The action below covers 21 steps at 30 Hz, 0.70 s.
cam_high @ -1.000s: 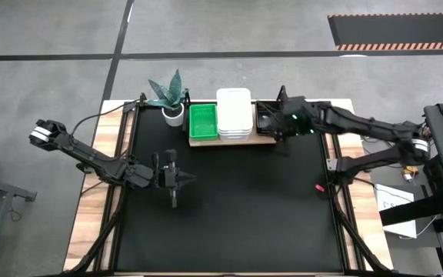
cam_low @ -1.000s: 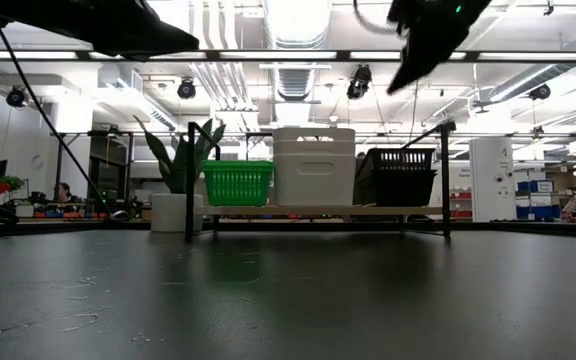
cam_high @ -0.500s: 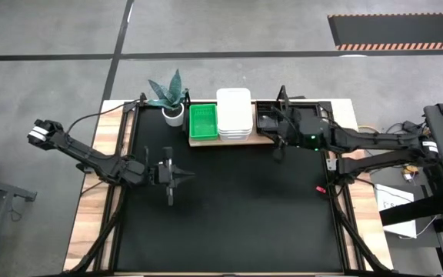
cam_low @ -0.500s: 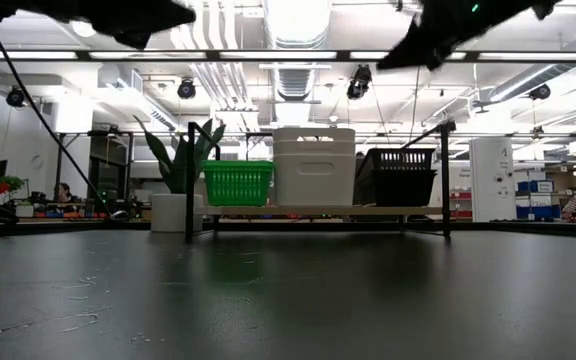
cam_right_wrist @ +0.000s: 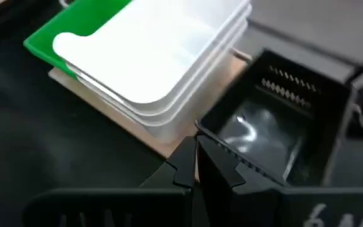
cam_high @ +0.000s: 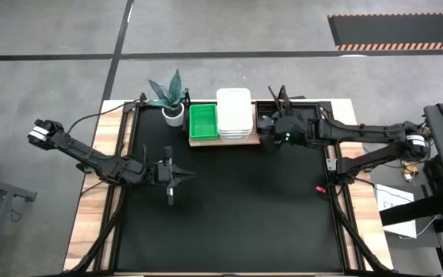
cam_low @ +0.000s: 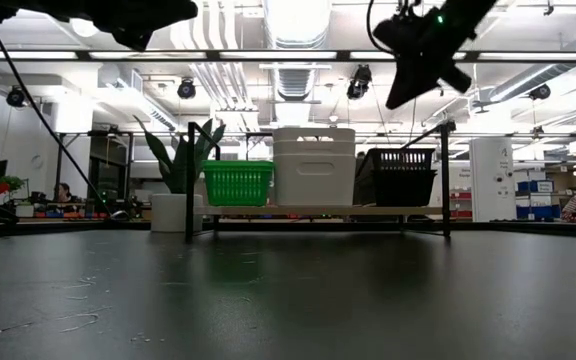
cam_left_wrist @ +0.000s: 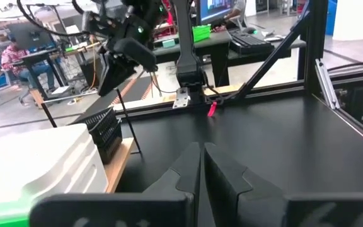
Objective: Stack baskets on shelf by color
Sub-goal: Stack the black bin into the black bins on the shelf
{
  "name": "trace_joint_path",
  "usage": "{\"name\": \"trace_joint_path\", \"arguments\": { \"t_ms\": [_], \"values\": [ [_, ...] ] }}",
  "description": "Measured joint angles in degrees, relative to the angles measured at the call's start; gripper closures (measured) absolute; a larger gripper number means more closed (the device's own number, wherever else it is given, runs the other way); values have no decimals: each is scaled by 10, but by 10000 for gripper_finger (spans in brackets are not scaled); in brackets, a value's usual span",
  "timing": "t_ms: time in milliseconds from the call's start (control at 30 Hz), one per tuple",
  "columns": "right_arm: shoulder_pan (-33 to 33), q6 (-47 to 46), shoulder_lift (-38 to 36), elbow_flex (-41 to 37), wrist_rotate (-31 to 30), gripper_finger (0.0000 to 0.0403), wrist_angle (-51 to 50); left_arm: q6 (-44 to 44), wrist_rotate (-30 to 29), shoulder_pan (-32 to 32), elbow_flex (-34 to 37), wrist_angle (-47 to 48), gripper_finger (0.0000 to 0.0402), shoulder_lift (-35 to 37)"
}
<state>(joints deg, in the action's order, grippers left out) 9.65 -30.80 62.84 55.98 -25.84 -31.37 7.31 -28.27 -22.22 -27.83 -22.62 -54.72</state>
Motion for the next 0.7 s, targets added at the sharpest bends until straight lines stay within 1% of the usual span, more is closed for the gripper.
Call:
{"name": "trace_joint_path", "arguments": {
  "t_ms": [67,167,233,333,467,633,700],
  "values": [
    [0,-40,18,47,4,394,-70,1,0,0,0,1,396,-1],
    [0,-51,51,114,3,394,-179,7,0,0,0,1,396,-2],
    [2,-52,71,147,3,394,-226,5,0,0,0,0,396,-2],
    [9,-46,98,185,7,394,-267,5,0,0,0,0,396,-2],
    [40,-32,142,226,42,394,-306,5,0,0,0,0,396,-4],
    [81,11,189,251,124,394,-312,4,0,0,0,1,396,-4],
    [89,15,200,253,143,394,-317,3,0,0,0,1,396,-4]
  ]
}}
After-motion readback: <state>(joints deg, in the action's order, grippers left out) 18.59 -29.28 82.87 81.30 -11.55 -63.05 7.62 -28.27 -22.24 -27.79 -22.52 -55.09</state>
